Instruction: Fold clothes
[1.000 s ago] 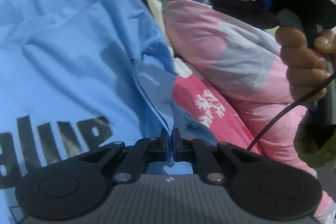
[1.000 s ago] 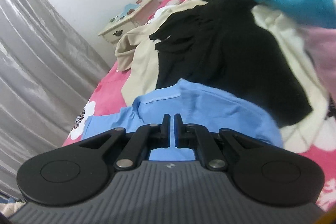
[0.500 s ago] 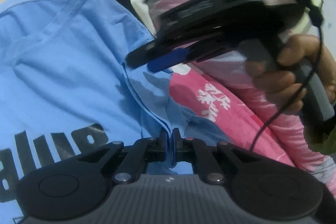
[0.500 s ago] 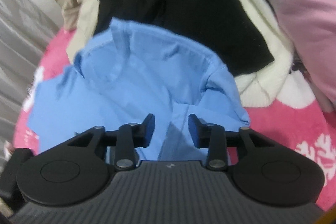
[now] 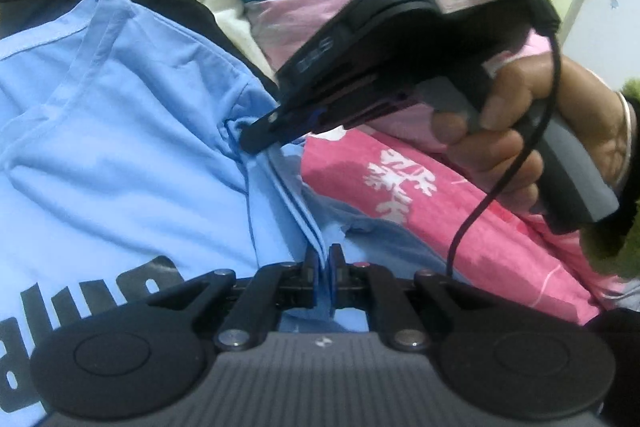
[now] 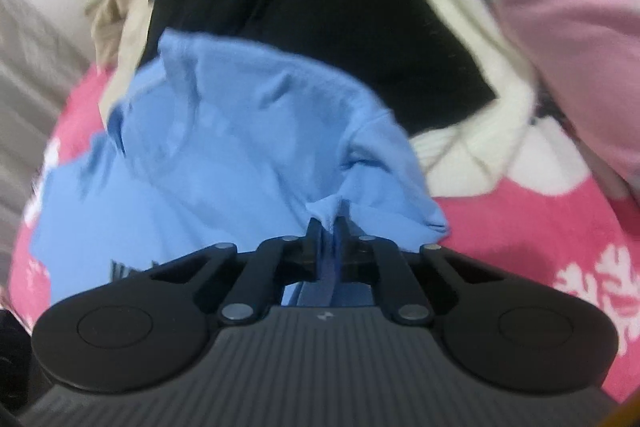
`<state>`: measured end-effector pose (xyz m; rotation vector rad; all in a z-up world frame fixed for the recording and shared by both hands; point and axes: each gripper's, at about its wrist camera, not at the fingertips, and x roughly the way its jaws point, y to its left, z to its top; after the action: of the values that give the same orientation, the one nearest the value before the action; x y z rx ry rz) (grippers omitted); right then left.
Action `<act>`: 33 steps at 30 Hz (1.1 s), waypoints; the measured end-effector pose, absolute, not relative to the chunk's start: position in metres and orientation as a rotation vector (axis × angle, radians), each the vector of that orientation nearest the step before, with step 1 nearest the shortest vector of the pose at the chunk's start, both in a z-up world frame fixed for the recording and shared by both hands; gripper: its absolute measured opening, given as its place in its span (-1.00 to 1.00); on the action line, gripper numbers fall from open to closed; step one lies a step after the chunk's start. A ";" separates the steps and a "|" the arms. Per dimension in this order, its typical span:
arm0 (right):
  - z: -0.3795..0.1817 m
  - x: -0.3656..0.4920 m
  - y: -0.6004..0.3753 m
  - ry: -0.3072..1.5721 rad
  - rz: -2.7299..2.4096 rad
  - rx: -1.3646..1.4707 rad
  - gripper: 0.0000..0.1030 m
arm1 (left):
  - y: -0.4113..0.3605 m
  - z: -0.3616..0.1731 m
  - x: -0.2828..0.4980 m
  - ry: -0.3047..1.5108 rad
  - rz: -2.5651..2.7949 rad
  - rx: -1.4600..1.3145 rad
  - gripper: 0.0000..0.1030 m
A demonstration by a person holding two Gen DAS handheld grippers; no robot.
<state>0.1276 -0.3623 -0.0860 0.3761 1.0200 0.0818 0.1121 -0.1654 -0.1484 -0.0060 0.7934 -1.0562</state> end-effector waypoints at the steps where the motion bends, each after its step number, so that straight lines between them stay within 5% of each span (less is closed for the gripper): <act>1: -0.084 0.121 -0.370 0.987 0.082 0.427 -0.94 | -0.166 -0.147 0.113 0.791 -1.056 -0.013 -0.90; 8: -0.048 0.080 -0.376 0.630 0.176 0.545 -0.94 | -0.169 -0.142 0.118 0.770 -1.048 -0.121 -0.90; 25: -0.080 0.159 -0.272 0.766 0.462 0.145 -0.85 | -0.122 -0.187 0.138 0.974 -0.877 -0.374 -0.82; 27: -0.077 0.157 -0.281 0.767 0.470 0.209 -0.74 | -0.124 -0.187 0.138 0.973 -0.880 -0.366 -0.76; 31: -0.070 0.151 -0.307 0.728 0.481 0.371 -0.11 | -0.127 -0.186 0.140 0.985 -0.873 -0.364 -0.67; 33: -0.068 0.152 -0.318 0.718 0.477 0.446 -0.10 | -0.127 -0.186 0.141 0.995 -0.863 -0.365 -0.66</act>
<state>0.1523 -0.3185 -0.0680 0.4460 0.7176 0.4772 0.1407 -0.1275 -0.1861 -0.3648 0.9946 -0.8625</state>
